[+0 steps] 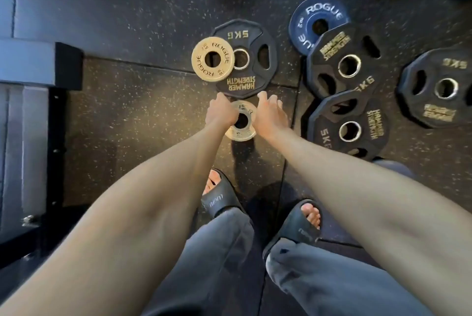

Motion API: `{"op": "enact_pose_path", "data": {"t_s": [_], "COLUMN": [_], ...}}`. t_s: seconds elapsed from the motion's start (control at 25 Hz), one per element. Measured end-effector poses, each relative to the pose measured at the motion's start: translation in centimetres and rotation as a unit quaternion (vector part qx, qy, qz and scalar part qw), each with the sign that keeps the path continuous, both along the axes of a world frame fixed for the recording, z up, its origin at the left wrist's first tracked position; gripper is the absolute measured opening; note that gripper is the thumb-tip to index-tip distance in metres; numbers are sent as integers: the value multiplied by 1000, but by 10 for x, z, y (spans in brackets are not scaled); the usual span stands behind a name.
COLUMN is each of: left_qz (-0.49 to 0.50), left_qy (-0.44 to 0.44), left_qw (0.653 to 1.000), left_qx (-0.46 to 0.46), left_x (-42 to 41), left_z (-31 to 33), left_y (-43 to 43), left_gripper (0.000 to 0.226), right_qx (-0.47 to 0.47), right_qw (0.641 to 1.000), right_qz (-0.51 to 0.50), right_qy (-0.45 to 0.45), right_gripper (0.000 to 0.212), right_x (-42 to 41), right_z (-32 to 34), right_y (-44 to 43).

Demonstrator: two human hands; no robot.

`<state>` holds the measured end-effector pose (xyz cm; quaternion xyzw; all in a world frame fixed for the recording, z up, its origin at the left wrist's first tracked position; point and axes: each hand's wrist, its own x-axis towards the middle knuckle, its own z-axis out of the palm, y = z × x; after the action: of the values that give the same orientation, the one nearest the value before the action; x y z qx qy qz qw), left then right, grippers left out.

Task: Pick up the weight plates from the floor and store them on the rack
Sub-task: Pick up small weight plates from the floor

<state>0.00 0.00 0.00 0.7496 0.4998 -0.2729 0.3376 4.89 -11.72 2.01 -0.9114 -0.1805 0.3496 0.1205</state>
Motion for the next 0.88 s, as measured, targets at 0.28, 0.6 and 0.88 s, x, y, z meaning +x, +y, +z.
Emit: {"op": "enact_pose_path", "data": {"t_s": [0.28,0.6,0.88], "left_qz": [436,541,423], "left_qy": [-130,-133,-200], "left_qw": [889,829,882], "left_qx": [-49,-35,61], "left_x": [41,66,64], "left_z": [-61,-78,-36], "left_y": [48,84,72], "left_gripper": [73,73,46], "right_qx": [-41,-59,-105], "right_qw": [998,992,986], "right_qz": [-32,43,116], "right_qy": [-37,-100,-65], "right_gripper": [72,58,58], "right_x": [-2,-2,-9], "right_z": [-95,-118,-94], "right_y": [32,33,24]}}
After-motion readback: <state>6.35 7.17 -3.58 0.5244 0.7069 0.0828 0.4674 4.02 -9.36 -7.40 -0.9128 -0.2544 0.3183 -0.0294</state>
